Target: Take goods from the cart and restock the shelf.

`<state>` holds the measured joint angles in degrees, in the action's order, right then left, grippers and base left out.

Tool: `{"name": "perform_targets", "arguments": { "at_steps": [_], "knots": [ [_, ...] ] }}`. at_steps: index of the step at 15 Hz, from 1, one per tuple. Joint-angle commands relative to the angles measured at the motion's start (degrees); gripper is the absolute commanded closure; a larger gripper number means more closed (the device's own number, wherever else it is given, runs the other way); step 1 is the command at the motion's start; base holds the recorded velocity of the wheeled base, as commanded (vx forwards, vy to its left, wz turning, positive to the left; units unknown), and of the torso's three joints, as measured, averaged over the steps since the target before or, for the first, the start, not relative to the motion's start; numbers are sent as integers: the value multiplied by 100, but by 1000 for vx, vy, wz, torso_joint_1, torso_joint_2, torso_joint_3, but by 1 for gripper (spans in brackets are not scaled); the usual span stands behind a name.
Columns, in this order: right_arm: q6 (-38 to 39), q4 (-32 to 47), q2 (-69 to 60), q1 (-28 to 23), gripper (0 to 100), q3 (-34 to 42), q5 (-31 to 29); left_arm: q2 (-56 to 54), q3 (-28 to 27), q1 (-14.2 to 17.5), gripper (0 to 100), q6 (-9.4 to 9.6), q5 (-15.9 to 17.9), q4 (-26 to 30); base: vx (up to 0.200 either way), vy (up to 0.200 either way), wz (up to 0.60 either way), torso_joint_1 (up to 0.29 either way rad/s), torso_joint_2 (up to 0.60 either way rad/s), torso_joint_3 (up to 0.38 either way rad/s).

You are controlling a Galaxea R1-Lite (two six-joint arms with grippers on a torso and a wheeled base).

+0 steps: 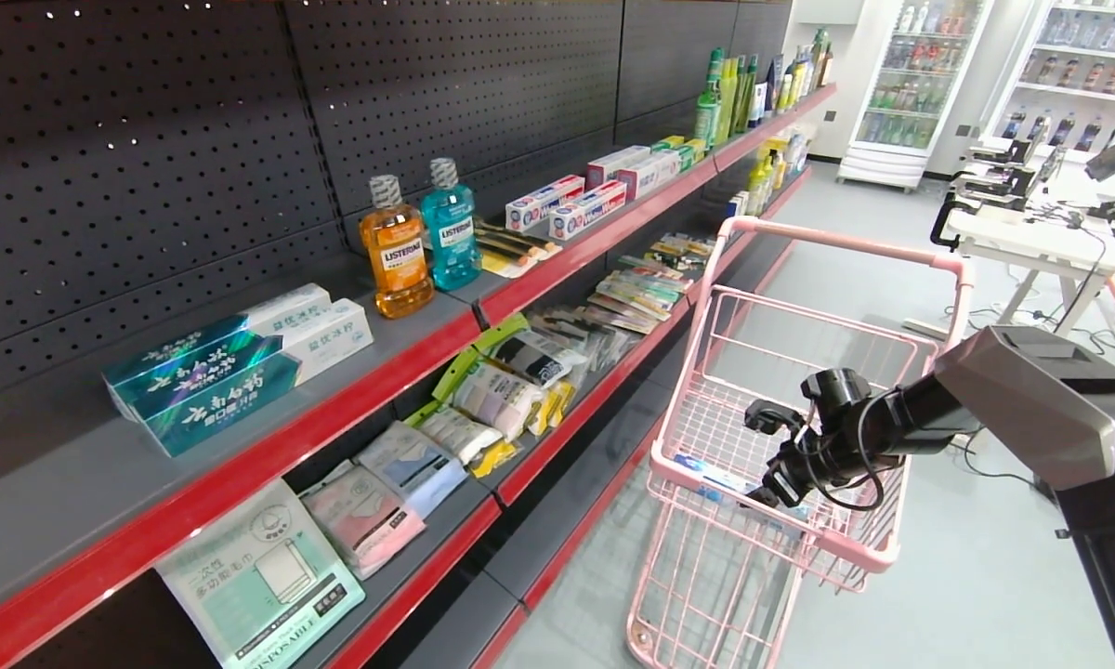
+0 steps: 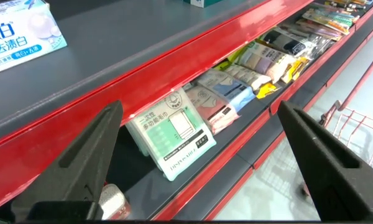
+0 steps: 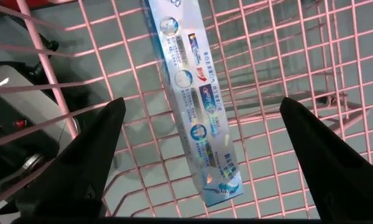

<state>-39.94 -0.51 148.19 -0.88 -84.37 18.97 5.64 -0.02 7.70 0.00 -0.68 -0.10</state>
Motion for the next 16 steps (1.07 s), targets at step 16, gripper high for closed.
{"name": "perform_targets", "arguments": {
  "at_steps": [16],
  "knots": [
    [-146,7,43,-88,0,-141,107,-2,2,3,0,0,-2,1,0,0,0,-61,140,78]
  ]
}}
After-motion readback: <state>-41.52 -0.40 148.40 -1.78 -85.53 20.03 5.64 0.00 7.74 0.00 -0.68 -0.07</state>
